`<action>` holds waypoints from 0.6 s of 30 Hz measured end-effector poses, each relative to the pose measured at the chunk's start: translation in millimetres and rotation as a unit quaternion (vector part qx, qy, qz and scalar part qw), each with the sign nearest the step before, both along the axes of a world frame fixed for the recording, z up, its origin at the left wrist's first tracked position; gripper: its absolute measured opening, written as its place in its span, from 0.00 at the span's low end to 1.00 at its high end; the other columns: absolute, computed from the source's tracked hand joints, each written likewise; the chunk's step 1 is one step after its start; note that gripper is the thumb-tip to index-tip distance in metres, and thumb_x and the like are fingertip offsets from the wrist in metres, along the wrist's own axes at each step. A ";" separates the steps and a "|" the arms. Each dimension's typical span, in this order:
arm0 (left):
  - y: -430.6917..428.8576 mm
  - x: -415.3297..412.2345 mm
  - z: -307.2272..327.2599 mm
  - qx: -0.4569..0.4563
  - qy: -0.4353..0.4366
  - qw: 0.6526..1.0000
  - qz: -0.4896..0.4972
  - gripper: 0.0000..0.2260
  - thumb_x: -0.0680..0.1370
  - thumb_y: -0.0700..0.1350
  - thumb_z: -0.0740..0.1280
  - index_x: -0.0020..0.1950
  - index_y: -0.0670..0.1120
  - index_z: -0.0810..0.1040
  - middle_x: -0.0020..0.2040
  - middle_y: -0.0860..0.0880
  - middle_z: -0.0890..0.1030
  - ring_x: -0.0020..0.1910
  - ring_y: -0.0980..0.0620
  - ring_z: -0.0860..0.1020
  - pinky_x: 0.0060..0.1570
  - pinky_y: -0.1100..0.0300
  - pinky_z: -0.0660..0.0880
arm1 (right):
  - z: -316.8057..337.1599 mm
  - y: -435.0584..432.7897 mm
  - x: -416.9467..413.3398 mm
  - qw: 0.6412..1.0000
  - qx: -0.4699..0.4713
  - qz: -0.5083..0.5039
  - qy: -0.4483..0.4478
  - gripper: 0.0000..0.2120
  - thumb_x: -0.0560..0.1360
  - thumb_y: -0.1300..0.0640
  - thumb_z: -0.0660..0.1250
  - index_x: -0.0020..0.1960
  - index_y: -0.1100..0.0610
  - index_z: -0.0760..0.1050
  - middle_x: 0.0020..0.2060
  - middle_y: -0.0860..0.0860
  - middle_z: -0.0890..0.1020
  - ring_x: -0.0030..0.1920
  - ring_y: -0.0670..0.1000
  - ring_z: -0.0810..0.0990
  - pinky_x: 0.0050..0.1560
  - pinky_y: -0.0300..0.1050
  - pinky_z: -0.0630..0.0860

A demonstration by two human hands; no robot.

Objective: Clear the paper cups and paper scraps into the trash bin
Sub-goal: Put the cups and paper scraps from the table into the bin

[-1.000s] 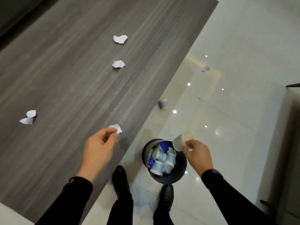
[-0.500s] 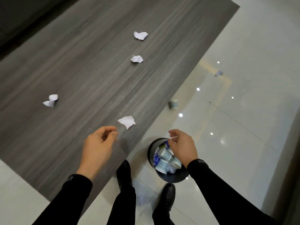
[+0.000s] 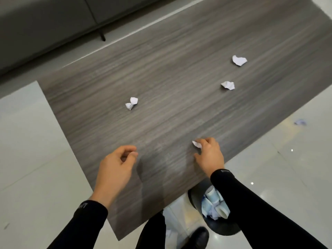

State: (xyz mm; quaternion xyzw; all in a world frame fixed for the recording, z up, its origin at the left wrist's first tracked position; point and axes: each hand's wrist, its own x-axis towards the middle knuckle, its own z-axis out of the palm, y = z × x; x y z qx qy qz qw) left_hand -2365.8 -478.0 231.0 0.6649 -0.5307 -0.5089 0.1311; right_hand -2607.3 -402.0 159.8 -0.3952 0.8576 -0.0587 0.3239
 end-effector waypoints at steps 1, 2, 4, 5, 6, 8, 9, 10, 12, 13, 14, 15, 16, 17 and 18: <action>-1.4 4.1 -1.9 -0.001 -0.002 1.000 0.002 0.09 0.75 0.46 0.67 0.39 0.61 0.78 0.42 0.55 0.84 0.45 0.51 0.83 0.51 0.54 0.76 | -2.9 -0.3 -2.9 1.000 -0.009 -0.015 0.000 0.14 0.74 0.60 0.65 0.59 0.60 0.76 0.57 0.60 0.76 0.60 0.60 0.74 0.56 0.49 0.71; -2.2 6.9 -3.5 0.000 -0.005 1.000 0.002 0.08 0.74 0.46 0.66 0.40 0.60 0.78 0.42 0.55 0.84 0.45 0.51 0.83 0.50 0.55 0.76 | -4.0 -1.1 -5.8 0.999 -0.015 -0.036 -0.004 0.11 0.75 0.60 0.65 0.56 0.61 0.78 0.54 0.60 0.79 0.56 0.61 0.77 0.54 0.48 0.71; -3.1 7.4 -5.4 0.003 -0.004 1.000 0.003 0.07 0.74 0.47 0.67 0.40 0.60 0.78 0.42 0.55 0.84 0.45 0.52 0.83 0.49 0.56 0.76 | -2.6 -1.9 -12.8 0.995 -0.035 -0.096 -0.018 0.09 0.74 0.59 0.67 0.52 0.60 0.80 0.48 0.58 0.83 0.51 0.58 0.80 0.50 0.43 0.72; -3.3 4.8 -6.1 0.007 -0.002 1.000 0.004 0.07 0.74 0.47 0.67 0.40 0.60 0.78 0.42 0.55 0.84 0.45 0.51 0.83 0.49 0.56 0.76 | 0.3 -0.9 -16.7 0.990 -0.055 -0.130 -0.024 0.09 0.73 0.59 0.67 0.52 0.59 0.80 0.46 0.56 0.84 0.49 0.57 0.81 0.47 0.41 0.70; -2.9 0.6 -6.6 0.011 -0.001 1.000 0.005 0.08 0.75 0.46 0.67 0.40 0.59 0.78 0.42 0.55 0.84 0.45 0.51 0.82 0.49 0.56 0.76 | 4.4 2.3 -20.7 0.984 -0.075 -0.157 -0.025 0.08 0.72 0.59 0.68 0.51 0.58 0.80 0.44 0.55 0.84 0.47 0.56 0.81 0.45 0.39 0.69; 0.0 -12.6 -5.4 0.017 0.001 1.000 -0.005 0.09 0.75 0.43 0.66 0.39 0.59 0.77 0.42 0.53 0.84 0.45 0.49 0.82 0.50 0.55 0.76 | 11.9 16.9 -30.1 0.977 -0.101 -0.188 -0.009 0.07 0.71 0.59 0.68 0.48 0.57 0.80 0.41 0.54 0.84 0.44 0.55 0.81 0.42 0.38 0.67; 2.6 -21.3 -4.4 0.019 0.005 1.000 -0.015 0.10 0.75 0.42 0.66 0.39 0.59 0.77 0.42 0.52 0.84 0.45 0.47 0.82 0.51 0.53 0.77 | 14.1 29.6 -36.5 0.973 -0.103 -0.206 0.001 0.07 0.71 0.59 0.67 0.47 0.57 0.80 0.40 0.54 0.84 0.43 0.56 0.81 0.41 0.39 0.67; 5.6 -30.9 -3.1 0.021 0.009 0.999 -0.028 0.11 0.75 0.42 0.66 0.39 0.59 0.77 0.42 0.50 0.84 0.45 0.46 0.82 0.51 0.52 0.77 | 15.8 45.4 -43.7 0.968 -0.101 -0.230 0.005 0.06 0.70 0.59 0.67 0.47 0.57 0.79 0.40 0.55 0.84 0.42 0.56 0.81 0.41 0.39 0.68; 12.9 -52.3 -0.1 0.019 0.016 0.998 -0.058 0.11 0.75 0.41 0.66 0.39 0.58 0.77 0.42 0.49 0.84 0.44 0.47 0.82 0.49 0.53 0.77 | 14.9 86.8 -58.6 0.956 -0.078 -0.284 0.004 0.07 0.71 0.59 0.66 0.48 0.57 0.79 0.41 0.55 0.84 0.43 0.58 0.81 0.43 0.41 0.69; 16.7 -63.2 0.8 0.015 0.021 0.997 -0.070 0.11 0.75 0.41 0.66 0.40 0.58 0.77 0.42 0.49 0.84 0.43 0.48 0.82 0.48 0.54 0.77 | 12.1 110.5 -63.7 0.951 -0.053 -0.304 0.002 0.08 0.71 0.59 0.65 0.49 0.58 0.78 0.42 0.56 0.84 0.45 0.58 0.81 0.44 0.42 0.70; 20.8 -74.2 1.5 0.012 0.026 0.996 -0.080 0.10 0.75 0.41 0.66 0.40 0.57 0.77 0.42 0.48 0.84 0.42 0.48 0.82 0.47 0.54 0.77 | 7.9 135.1 -66.0 0.948 -0.020 -0.317 -0.001 0.08 0.72 0.58 0.65 0.50 0.58 0.78 0.44 0.56 0.84 0.47 0.59 0.81 0.45 0.44 0.71; 25.4 -85.6 1.6 0.010 0.030 0.995 -0.090 0.10 0.75 0.41 0.66 0.40 0.57 0.77 0.41 0.48 0.83 0.41 0.48 0.82 0.47 0.53 0.77 | 3.2 159.4 -65.4 0.946 0.014 -0.323 -0.007 0.09 0.72 0.58 0.65 0.51 0.58 0.78 0.46 0.57 0.84 0.48 0.59 0.81 0.47 0.46 0.74; 29.7 -96.6 2.0 0.007 0.031 0.994 -0.105 0.10 0.75 0.41 0.66 0.40 0.57 0.77 0.40 0.48 0.83 0.40 0.49 0.81 0.47 0.53 0.77 | -1.7 181.0 -62.2 0.945 0.045 -0.324 -0.015 0.10 0.72 0.59 0.65 0.52 0.58 0.79 0.47 0.58 0.84 0.50 0.59 0.81 0.50 0.48 0.75; 34.4 -107.2 2.1 0.002 0.029 0.992 -0.125 0.10 0.75 0.41 0.67 0.39 0.57 0.76 0.40 0.47 0.83 0.39 0.50 0.80 0.47 0.53 0.76 | -7.0 198.9 -58.1 0.943 0.070 -0.323 -0.025 0.10 0.72 0.59 0.66 0.52 0.58 0.79 0.48 0.58 0.84 0.50 0.60 0.81 0.51 0.49 0.76; 40.1 -117.2 1.2 -0.001 0.027 0.989 -0.146 0.10 0.75 0.42 0.66 0.39 0.57 0.76 0.40 0.46 0.83 0.38 0.51 0.80 0.47 0.53 0.77 | -12.1 213.7 -54.3 0.942 0.087 -0.323 -0.037 0.11 0.72 0.60 0.65 0.53 0.58 0.79 0.49 0.58 0.84 0.51 0.60 0.81 0.52 0.50 0.76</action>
